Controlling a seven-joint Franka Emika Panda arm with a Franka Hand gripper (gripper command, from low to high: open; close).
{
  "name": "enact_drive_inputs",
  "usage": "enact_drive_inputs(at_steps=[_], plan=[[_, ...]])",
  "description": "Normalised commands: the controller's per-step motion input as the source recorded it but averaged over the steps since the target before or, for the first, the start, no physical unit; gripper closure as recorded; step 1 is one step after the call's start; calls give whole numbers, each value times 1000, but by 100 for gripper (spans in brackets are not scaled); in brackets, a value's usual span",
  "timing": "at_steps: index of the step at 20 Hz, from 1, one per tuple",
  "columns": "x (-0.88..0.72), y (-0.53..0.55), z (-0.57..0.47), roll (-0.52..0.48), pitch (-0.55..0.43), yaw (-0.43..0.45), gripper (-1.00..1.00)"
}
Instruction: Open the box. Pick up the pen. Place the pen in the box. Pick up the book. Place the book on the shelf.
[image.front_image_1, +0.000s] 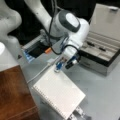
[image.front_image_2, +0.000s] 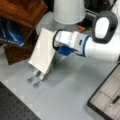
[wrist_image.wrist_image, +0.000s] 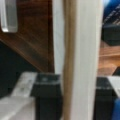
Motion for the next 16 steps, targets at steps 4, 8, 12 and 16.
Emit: enact_drive_inputs(at_steps=[4, 8, 12, 16], plan=[[248, 110, 376, -85, 101, -78, 100], [189, 205, 360, -29, 90, -161, 100], [146, 253, 356, 3, 106, -235, 100], [139, 230, 376, 24, 136, -280, 100]])
